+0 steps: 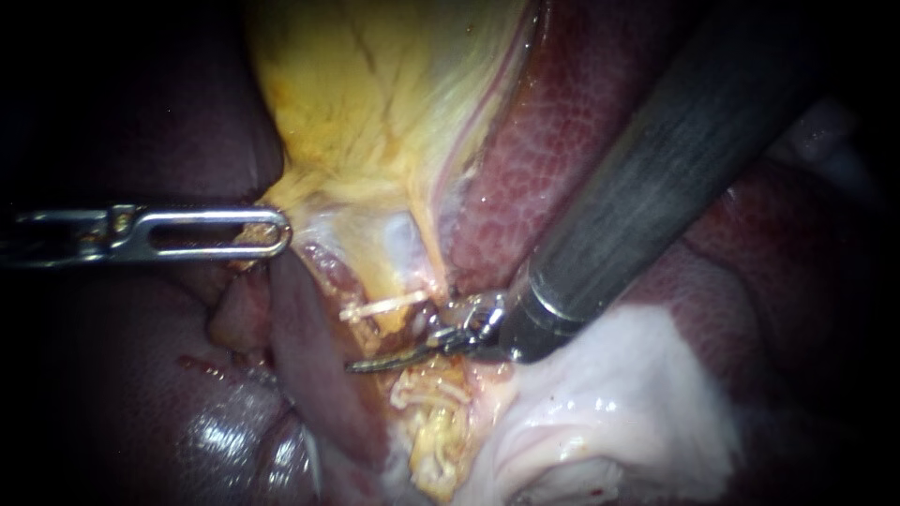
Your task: Go back from the cut left tube
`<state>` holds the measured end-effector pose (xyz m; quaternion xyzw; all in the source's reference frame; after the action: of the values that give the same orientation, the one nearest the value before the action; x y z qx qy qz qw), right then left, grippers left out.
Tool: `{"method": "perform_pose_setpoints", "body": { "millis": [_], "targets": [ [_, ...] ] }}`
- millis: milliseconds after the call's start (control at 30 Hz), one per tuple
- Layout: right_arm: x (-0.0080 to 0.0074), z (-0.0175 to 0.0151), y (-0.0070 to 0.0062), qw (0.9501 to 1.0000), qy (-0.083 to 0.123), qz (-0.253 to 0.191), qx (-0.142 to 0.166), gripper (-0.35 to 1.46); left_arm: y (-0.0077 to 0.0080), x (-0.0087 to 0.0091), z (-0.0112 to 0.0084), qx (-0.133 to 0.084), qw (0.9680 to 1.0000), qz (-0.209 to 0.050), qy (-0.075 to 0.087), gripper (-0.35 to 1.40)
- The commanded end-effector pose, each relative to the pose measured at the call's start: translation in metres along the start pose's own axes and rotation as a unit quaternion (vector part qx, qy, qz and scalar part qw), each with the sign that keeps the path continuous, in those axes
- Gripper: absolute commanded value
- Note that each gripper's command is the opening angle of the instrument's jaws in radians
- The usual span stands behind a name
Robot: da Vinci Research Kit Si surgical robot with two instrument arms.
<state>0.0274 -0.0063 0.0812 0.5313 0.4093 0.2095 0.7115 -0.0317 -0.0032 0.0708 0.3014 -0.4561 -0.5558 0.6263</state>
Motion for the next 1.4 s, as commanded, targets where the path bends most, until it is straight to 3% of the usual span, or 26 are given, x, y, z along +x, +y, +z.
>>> {"method": "perform_pose_setpoints", "body": {
  "millis": [33, 200, 367, 433, 467, 833, 967, 1233, 1400],
  "targets": [
    [0.0000, 0.0000, -0.0001, 1.0000, 0.000, 0.001, -0.002, -0.35, 0.0000, 0.0000, 0.0000, 0.000, 1.0000, 0.000, 0.000, -0.35],
    [0.0000, -0.0001, -0.0005, 0.9998, 0.014, 0.004, 0.014, -0.35, 0.0001, 0.0000, 0.0000, 0.000, 1.0000, 0.000, 0.000, -0.35],
    [0.0001, 0.0002, -0.0004, 0.9995, 0.029, -0.010, 0.012, 0.84, 0.0002, -0.0001, 0.0000, 0.000, 1.0000, 0.000, 0.000, -0.35],
    [0.0003, 0.0004, -0.0004, 0.9988, 0.045, -0.017, -0.006, 1.18, 0.0002, -0.0001, 0.0000, 0.000, 1.0000, 0.000, 0.000, -0.35],
    [0.0003, 0.0004, -0.0003, 0.9984, 0.050, -0.025, -0.012, 1.23, 0.0002, -0.0001, 0.0000, 0.000, 1.0000, 0.000, 0.000, -0.35],
    [0.0002, 0.0003, -0.0007, 0.9972, 0.057, -0.045, -0.021, 1.31, 0.0003, -0.0001, 0.0000, 0.001, 1.0000, 0.000, 0.001, -0.35],
    [-0.0006, -0.0005, -0.0019, 0.9920, 0.057, -0.110, -0.022, 1.43, 0.0004, -0.0001, 0.0001, 0.001, 1.0000, 0.000, 0.001, -0.35],
    [-0.0022, -0.0049, -0.0047, 0.9847, 0.070, -0.155, -0.038, 1.43, 0.0007, -0.0002, 0.0001, 0.001, 1.0000, 0.000, 0.001, -0.35],
    [-0.0007, -0.0103, -0.0062, 0.9718, 0.083, -0.204, -0.086, 1.43, 0.0009, -0.0002, 0.0002, 0.001, 1.0000, 0.001, 0.001, -0.35]
  ]
}}
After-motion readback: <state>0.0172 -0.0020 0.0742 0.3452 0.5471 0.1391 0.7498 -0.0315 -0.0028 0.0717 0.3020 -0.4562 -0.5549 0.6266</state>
